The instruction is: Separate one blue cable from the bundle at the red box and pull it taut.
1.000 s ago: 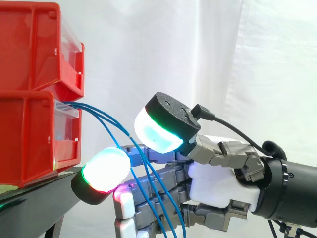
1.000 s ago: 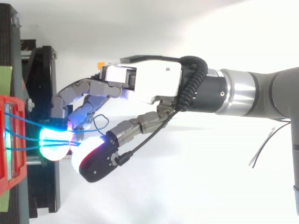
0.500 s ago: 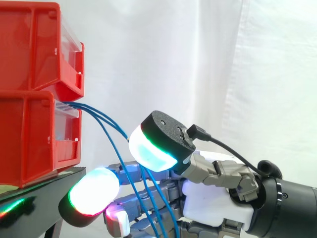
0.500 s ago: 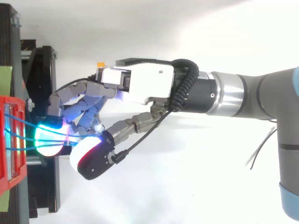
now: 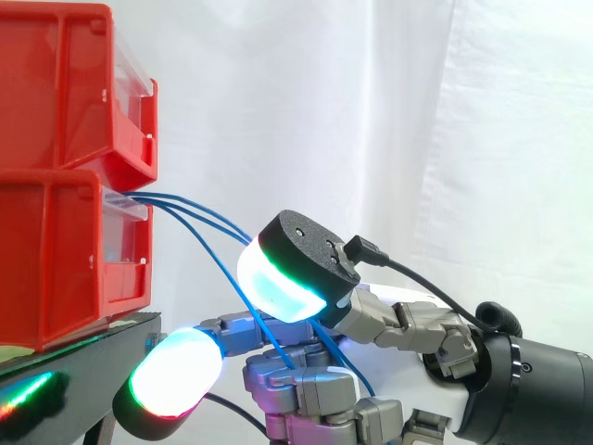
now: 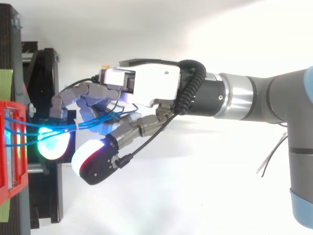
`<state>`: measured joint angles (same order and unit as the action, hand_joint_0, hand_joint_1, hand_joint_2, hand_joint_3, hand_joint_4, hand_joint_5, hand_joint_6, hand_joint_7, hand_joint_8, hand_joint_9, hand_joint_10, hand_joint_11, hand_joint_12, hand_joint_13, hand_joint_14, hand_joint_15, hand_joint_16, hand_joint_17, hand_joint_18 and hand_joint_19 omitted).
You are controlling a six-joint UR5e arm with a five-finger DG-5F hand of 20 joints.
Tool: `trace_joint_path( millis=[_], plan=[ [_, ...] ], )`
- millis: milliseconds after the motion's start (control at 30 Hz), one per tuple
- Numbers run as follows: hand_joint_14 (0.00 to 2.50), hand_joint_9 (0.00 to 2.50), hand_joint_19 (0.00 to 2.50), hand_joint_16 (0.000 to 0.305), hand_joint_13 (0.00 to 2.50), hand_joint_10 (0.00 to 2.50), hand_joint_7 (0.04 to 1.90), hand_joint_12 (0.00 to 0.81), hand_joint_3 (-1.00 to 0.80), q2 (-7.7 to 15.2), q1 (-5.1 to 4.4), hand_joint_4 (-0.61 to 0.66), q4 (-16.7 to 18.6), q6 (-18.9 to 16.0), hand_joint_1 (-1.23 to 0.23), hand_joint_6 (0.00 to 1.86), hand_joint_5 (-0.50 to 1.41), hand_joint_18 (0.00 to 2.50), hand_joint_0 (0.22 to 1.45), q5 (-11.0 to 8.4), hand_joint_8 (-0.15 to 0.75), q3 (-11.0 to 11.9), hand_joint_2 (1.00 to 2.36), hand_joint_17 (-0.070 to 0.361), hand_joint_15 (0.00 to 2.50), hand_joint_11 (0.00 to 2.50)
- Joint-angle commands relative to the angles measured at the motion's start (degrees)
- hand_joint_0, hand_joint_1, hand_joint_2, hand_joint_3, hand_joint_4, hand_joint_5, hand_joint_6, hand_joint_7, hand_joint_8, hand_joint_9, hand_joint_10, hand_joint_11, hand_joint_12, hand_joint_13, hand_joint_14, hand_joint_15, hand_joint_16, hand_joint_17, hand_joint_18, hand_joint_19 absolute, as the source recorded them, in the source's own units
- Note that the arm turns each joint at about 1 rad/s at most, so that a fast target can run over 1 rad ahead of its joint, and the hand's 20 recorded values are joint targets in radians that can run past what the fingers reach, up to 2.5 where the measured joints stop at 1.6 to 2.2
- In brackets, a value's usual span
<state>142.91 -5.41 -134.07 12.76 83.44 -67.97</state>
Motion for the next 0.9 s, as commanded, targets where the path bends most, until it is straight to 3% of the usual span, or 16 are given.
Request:
trace_joint_path(
  millis=[0, 333, 533, 733, 867],
  plan=[
    [2.09, 0.46, 1.83, 0.039, 0.93, 1.65, 0.92, 0.355, -0.5, 0.0, 0.4, 0.3, 0.04, -0.02, -0.61, 0.64, -0.23, 1.26, 0.52, 0.41, 0.334, 0.03, 1.0, 0.088, 0.96, 0.98],
    [2.31, 0.43, 1.96, 0.047, 0.88, 1.84, 0.91, 0.374, -0.5, -0.09, 1.19, 0.27, 0.04, -0.19, -0.57, 0.64, -0.24, 1.3, 0.48, 3.22, 0.348, 0.03, 1.0, 0.106, 0.91, 0.93],
    [2.5, 0.35, 1.89, 0.053, 0.86, 2.47, 0.95, 0.394, -0.5, -0.35, 1.72, 0.26, -0.31, -0.63, -0.54, 0.6, -0.24, 1.31, 0.46, 5.42, 0.359, 0.12, 1.0, 0.12, 0.86, 0.76],
    [2.5, 0.26, 1.77, 0.057, 0.87, 2.5, 0.95, 0.413, -0.5, -2.02, 2.68, 0.27, -1.1, -0.02, -0.54, 0.6, -0.25, 1.3, 0.45, 7.18, 0.368, 0.03, 1.0, 0.129, 0.88, 0.72],
    [2.5, 0.23, 1.69, 0.058, 0.87, 2.5, 0.95, 0.409, -0.5, -2.63, 3.47, 0.28, -1.81, 0.16, -0.55, 0.6, -0.24, 1.29, 0.46, 7.62, 0.363, 0.03, 1.0, 0.13, 0.86, 0.82]
  ],
)
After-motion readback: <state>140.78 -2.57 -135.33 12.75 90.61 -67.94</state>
